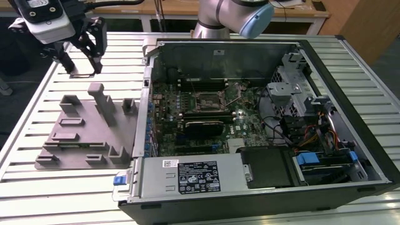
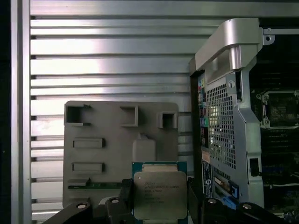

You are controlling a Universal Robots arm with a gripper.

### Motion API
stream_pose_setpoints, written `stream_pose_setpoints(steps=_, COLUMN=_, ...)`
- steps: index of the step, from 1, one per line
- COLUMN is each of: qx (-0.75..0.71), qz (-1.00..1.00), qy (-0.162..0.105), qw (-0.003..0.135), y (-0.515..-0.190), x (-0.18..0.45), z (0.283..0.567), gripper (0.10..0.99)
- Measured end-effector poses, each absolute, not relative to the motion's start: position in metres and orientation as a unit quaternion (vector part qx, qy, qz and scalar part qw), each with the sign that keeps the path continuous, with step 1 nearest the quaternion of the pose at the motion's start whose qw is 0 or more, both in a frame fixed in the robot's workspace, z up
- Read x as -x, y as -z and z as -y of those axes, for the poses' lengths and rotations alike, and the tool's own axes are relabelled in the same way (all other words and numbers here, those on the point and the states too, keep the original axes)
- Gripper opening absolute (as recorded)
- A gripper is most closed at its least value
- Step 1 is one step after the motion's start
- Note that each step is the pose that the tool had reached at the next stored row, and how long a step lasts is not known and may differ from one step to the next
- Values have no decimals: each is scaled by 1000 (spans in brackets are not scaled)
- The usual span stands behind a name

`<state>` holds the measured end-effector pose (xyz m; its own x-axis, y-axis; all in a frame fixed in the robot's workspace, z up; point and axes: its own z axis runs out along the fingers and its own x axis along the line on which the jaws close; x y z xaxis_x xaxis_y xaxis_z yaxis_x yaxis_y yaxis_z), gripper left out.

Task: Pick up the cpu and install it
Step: 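Pick up the cpu and move it towards the insertion slot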

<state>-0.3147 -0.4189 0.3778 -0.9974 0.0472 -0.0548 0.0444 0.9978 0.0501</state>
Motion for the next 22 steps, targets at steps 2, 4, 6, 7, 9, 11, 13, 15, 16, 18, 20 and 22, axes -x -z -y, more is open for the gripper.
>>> stream_pose_setpoints(steps=2, qx=-23, qz=-999, qy=-24, qw=28, y=-378, x=311, z=419, gripper=545)
stream_pose_setpoints(steps=4, qx=-23, qz=-999, qy=-24, qw=28, y=-378, x=307, z=419, gripper=545)
stream_pose_setpoints(steps=6, qx=-23, qz=-999, qy=-24, qw=28, y=-378, x=303, z=419, gripper=545)
stream_pose_setpoints(steps=7, qx=-23, qz=-999, qy=-24, qw=28, y=-378, x=301, z=419, gripper=545)
stream_pose_setpoints(steps=9, qx=-23, qz=-999, qy=-24, qw=28, y=-378, x=296, z=419, gripper=545)
stream_pose_setpoints(steps=11, qx=-23, qz=-999, qy=-24, qw=28, y=-378, x=292, z=419, gripper=545)
stream_pose_setpoints(steps=13, qx=-23, qz=-999, qy=-24, qw=28, y=-378, x=287, z=419, gripper=545)
stream_pose_setpoints(steps=15, qx=-23, qz=-999, qy=-24, qw=28, y=-378, x=283, z=419, gripper=545)
stream_pose_setpoints(steps=16, qx=-23, qz=-999, qy=-24, qw=28, y=-378, x=278, z=419, gripper=545)
stream_pose_setpoints(steps=18, qx=-23, qz=-999, qy=-24, qw=28, y=-378, x=269, z=419, gripper=545)
stream_pose_setpoints(steps=20, qx=-23, qz=-999, qy=-24, qw=28, y=-378, x=263, z=419, gripper=545)
stream_pose_setpoints(steps=22, qx=-23, qz=-999, qy=-24, qw=27, y=-378, x=256, z=419, gripper=545)
